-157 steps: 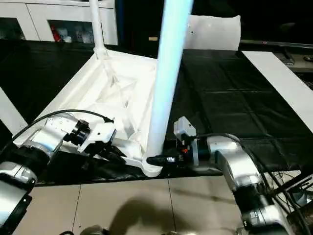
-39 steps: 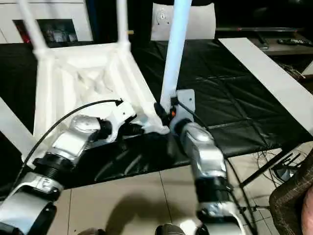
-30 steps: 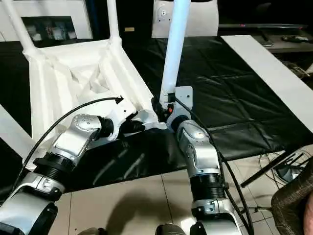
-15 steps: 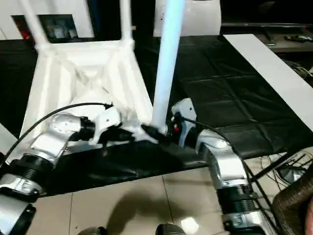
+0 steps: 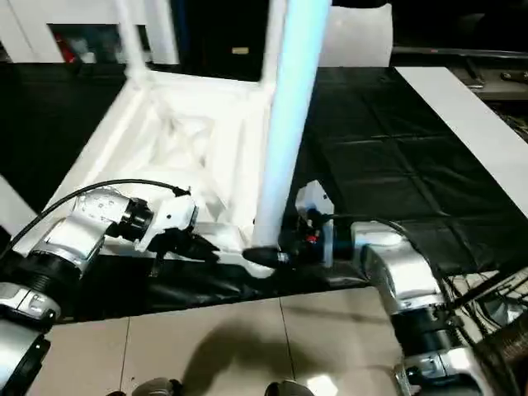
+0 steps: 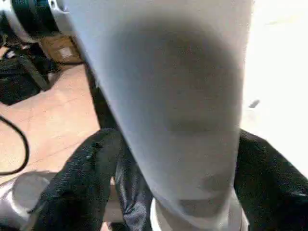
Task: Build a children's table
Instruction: Rotate leg to tighten
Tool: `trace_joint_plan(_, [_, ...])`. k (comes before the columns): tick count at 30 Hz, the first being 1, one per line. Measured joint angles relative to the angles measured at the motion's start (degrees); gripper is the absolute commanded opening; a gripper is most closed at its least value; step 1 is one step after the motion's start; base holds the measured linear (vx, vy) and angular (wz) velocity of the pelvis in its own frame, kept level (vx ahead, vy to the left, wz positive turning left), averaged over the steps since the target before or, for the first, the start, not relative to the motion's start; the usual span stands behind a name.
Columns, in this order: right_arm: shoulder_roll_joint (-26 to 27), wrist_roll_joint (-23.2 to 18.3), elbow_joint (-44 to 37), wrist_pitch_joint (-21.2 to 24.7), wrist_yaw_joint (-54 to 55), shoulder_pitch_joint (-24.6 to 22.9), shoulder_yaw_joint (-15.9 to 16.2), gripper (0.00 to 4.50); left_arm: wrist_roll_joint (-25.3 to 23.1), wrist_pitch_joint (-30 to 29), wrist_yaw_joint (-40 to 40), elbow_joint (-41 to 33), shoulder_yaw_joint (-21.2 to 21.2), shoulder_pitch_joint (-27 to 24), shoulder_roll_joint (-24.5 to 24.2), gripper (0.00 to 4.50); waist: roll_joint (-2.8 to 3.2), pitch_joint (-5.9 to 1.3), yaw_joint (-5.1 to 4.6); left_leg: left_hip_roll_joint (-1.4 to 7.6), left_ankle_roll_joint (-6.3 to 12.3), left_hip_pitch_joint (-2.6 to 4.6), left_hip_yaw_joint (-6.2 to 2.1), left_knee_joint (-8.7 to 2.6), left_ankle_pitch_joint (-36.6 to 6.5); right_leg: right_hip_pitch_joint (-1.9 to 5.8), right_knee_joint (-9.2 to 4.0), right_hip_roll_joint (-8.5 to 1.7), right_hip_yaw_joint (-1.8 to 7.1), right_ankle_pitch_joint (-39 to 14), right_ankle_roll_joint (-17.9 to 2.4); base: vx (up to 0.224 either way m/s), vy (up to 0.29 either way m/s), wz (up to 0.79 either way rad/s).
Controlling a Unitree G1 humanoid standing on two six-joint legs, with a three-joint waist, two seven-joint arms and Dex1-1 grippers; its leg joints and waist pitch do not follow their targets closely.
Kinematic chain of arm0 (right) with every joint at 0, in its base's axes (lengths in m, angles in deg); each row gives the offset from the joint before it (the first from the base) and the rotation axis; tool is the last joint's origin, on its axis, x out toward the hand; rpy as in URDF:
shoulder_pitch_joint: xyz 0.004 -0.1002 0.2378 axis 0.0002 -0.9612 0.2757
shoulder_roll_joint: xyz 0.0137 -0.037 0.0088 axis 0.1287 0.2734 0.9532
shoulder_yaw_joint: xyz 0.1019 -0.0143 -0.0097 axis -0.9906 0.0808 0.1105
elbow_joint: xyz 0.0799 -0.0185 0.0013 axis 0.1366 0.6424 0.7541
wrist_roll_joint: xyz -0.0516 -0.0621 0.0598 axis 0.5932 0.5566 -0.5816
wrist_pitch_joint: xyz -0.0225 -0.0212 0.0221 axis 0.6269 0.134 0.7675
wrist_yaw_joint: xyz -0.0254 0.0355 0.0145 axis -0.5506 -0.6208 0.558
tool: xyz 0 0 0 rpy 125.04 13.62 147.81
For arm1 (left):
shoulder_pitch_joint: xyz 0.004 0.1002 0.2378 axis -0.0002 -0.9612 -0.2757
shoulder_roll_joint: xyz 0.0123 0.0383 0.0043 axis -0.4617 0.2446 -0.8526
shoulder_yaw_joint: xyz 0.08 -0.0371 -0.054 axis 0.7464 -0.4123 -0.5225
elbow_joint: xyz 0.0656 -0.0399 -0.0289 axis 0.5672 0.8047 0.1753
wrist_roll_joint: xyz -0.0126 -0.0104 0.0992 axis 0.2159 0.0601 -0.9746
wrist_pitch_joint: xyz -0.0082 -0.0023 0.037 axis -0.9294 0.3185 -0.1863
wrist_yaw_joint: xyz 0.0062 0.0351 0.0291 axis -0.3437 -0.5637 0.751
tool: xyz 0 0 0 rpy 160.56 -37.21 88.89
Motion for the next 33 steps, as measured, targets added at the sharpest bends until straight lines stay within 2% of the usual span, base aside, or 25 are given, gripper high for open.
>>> trace_joint_plan(11, [-1.6,0.0,2.0,-0.5,-4.5,1.3,1.4,2.21,0.1,3.5,3.1,2.4,1.2,1.0,0.1,0.00,-0.02,-0.01,0.92,0.04,0.19,-0.03,0.00,0.58,-0.1,0.11,0.28,-0.07,0.00,0.0,0.0,0.000,0.000,0.00])
trace_joint_plan(17, [-1.9,0.1,1.9,-1.0,-4.9,1.3,2.0,2.09,0.0,4.4,3.7,4.1,1.5,2.1,0.3,0.00,-0.02,-0.01,1.47,0.05,0.17,0.03,-0.01,0.72,-0.1,0.11,0.51,-0.08,0.01,0.0,0.0,0.000,0.000,0.00])
trace_joint_plan(20, [-1.4,-0.1,0.9,0.8,-3.9,0.5,1.2,2.08,0.0,3.1,3.0,4.1,1.4,2.1,0.7,0.00,-0.02,-0.01,1.57,0.05,0.13,0.04,-0.02,0.75,-0.1,0.13,0.55,-0.09,0.01,0.0,0.0,0.000,0.000,0.00])
trace_joint_plan(23, [0.6,-0.3,-1.3,3.1,1.9,-1.4,-0.4,2.07,-1.0,0.2,-0.6,4.1,1.2,2.7,1.5,0.00,-0.02,-0.01,1.59,0.04,-0.16,0.16,-0.03,0.80,-0.2,0.21,0.66,-0.13,0.02,0.1,0.0,0.000,0.000,0.00])
trace_joint_plan(26, [3.6,0.5,-2.6,4.5,10.2,-2.5,-2.7,2.07,-1.7,-4.7,-5.2,4.4,-0.4,2.9,2.9,0.00,-0.01,-0.02,1.18,0.04,-0.31,0.34,-0.03,0.79,-0.1,0.31,0.64,-0.14,0.02,0.2,-0.1,0.000,0.000,0.00])
trace_joint_plan(31, [12.2,4.0,-2.7,6.6,29.7,-2.6,-8.4,2.06,-2.3,-14.1,-16.7,4.1,-3.2,2.9,7.6,0.00,0.00,-0.02,-1.53,-0.02,-0.47,0.60,-0.07,0.75,0.0,0.43,0.38,-0.13,0.04,0.1,0.2,0.000,0.000,0.00])
trace_joint_plan(33, [15.8,5.5,-1.6,6.6,37.0,-1.4,-10.4,2.06,-2.3,-17.5,-21.5,3.8,-4.6,2.9,10.0,0.00,0.00,-0.02,-2.06,-0.01,-0.47,0.60,-0.10,0.73,0.0,0.40,0.32,-0.11,0.03,0.1,0.2,0.000,0.000,0.00])
